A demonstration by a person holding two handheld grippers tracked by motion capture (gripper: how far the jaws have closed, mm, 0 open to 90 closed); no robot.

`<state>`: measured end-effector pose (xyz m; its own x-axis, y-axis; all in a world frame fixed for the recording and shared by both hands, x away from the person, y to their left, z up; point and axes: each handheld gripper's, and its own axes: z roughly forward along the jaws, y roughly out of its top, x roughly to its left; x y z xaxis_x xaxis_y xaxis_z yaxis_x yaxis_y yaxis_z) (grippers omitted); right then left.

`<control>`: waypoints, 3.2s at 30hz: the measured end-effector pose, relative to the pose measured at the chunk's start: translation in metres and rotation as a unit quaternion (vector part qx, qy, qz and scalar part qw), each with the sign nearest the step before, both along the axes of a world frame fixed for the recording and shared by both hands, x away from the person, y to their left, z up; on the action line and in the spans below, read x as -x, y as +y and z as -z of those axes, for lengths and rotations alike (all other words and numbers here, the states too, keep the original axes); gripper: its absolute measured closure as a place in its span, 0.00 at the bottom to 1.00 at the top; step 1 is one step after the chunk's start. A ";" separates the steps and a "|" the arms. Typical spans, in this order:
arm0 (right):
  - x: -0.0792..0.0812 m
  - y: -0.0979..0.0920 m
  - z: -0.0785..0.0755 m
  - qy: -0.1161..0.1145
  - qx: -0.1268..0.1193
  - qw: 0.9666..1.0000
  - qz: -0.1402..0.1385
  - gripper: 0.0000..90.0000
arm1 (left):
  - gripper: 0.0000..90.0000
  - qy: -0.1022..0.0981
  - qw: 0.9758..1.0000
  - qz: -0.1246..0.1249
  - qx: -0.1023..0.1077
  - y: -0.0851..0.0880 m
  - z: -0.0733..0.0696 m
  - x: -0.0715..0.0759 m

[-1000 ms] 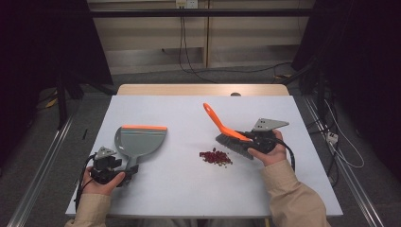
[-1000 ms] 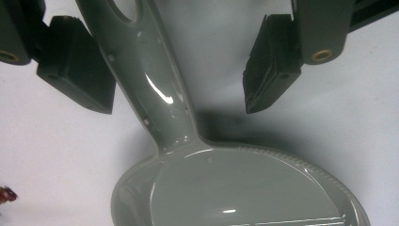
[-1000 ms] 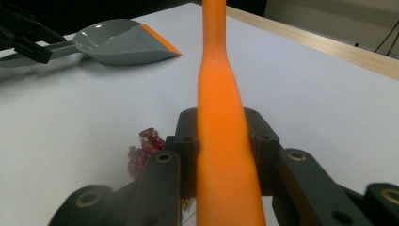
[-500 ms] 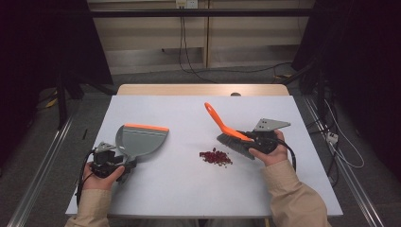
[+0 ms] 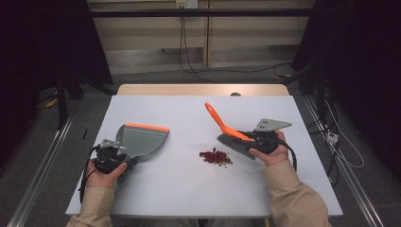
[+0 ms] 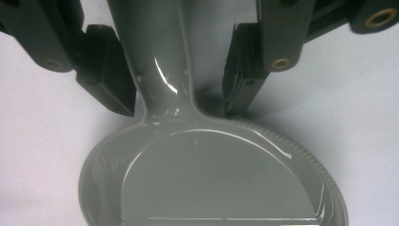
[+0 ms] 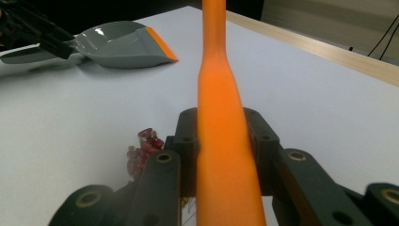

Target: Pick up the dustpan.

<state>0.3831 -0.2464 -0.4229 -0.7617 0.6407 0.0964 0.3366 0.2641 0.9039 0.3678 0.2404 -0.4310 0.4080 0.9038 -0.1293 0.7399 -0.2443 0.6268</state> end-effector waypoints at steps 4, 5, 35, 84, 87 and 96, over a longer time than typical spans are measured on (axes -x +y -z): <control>0.000 0.001 0.000 0.001 0.002 1.000 -0.001 0.79 | 0.56 0.007 1.000 -0.001 -0.025 -0.005 0.003 -0.006; 0.000 0.001 0.000 0.002 0.001 1.000 -0.001 0.79 | 0.58 0.005 1.000 0.000 -0.028 -0.006 0.003 -0.007; 0.001 -0.007 0.002 0.005 -0.002 1.000 0.023 0.79 | 0.71 -0.030 0.993 0.115 0.003 -0.003 -0.024 0.006; -0.008 0.006 0.016 0.011 0.068 0.994 0.084 0.77 | 0.70 0.016 0.933 0.359 -0.031 -0.061 -0.004 0.029; -0.007 0.007 0.011 0.018 0.074 0.993 0.087 0.72 | 0.70 0.021 0.930 0.365 -0.031 -0.063 -0.004 0.028; -0.002 0.011 -0.001 0.069 0.132 0.982 0.116 0.78 | 0.70 0.028 0.934 0.356 -0.015 -0.065 -0.002 0.027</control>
